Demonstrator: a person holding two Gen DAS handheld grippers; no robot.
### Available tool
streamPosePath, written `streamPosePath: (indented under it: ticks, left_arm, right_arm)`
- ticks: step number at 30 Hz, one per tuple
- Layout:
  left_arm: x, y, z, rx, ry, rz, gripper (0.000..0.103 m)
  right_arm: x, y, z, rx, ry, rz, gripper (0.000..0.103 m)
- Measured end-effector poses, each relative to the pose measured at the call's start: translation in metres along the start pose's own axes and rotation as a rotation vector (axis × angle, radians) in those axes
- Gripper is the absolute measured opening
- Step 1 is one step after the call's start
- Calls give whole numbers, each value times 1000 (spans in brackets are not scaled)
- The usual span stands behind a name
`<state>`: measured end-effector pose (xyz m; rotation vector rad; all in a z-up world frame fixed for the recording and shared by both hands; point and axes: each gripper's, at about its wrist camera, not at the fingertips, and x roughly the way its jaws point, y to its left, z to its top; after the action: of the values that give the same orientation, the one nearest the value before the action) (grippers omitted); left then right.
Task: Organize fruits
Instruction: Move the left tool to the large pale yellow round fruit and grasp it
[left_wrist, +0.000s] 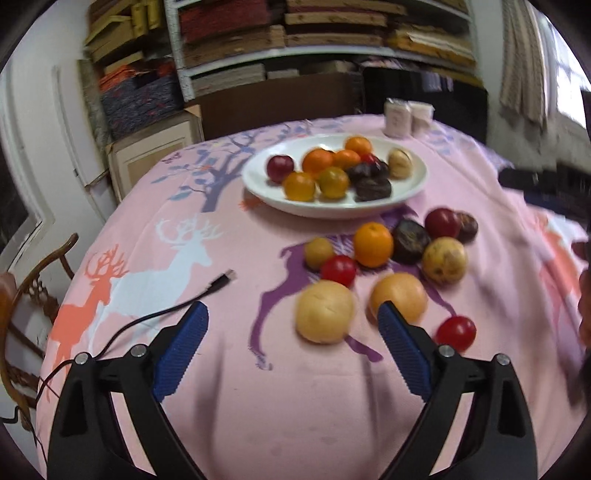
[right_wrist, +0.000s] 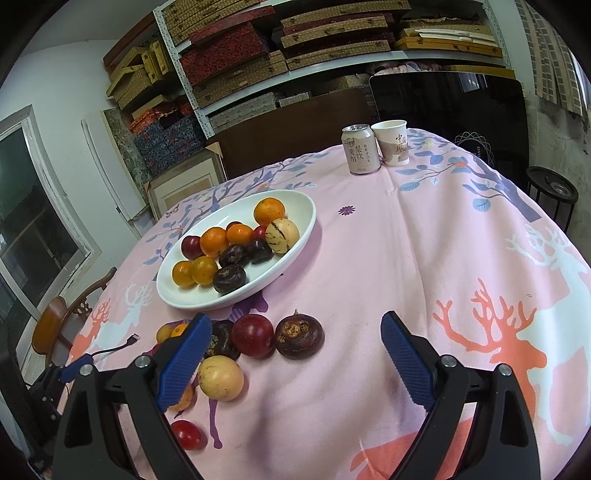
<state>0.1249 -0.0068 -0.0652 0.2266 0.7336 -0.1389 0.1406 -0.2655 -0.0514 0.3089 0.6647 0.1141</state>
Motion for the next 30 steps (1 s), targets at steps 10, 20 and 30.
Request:
streamPosePath:
  ticks: [10, 20, 30]
  left_arm:
    - [14, -3, 4, 10, 33, -52, 82]
    - [32, 3, 10, -25, 89, -136, 61]
    - [38, 10, 10, -59, 116, -136, 60]
  right_arm:
    - [-1, 1, -1, 0, 1, -3, 94]
    - [0, 2, -2, 1, 3, -7, 94]
    - [-2, 2, -2, 1, 0, -2, 94]
